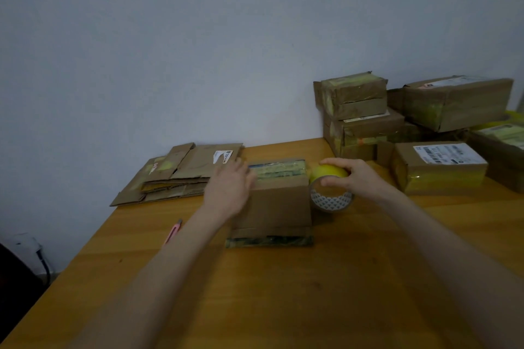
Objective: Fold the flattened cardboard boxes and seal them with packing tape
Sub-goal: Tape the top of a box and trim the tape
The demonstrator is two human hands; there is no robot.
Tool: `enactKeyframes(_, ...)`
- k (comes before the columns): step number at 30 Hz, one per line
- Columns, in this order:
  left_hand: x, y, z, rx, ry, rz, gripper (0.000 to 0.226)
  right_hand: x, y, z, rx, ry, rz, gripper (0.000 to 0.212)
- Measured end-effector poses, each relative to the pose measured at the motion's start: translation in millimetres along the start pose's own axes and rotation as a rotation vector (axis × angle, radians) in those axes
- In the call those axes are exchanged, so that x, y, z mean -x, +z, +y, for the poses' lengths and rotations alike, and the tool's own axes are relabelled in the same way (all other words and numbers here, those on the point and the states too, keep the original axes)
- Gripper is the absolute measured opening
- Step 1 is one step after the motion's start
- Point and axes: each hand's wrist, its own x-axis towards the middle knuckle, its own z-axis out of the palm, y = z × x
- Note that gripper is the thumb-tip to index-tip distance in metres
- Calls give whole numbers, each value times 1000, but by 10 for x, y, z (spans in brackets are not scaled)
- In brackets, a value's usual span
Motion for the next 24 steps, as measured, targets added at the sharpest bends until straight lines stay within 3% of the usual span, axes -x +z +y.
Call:
enactKeyframes(3, 40, 46, 622, -44, 160, -160, 78, 15, 7, -11, 45, -11, 20, 55)
enactKeyframes(8, -91, 165, 899, -93, 242, -84, 58, 74, -38, -14, 77, -4, 15, 61)
enactKeyframes(13, -89, 218, 772, -93, 257, -46, 55, 201, -13, 76, -175, 54, 59, 50)
enactKeyframes(24, -102, 201, 676, -101, 321, -36, 54, 247, -183, 46, 90, 5, 9, 65)
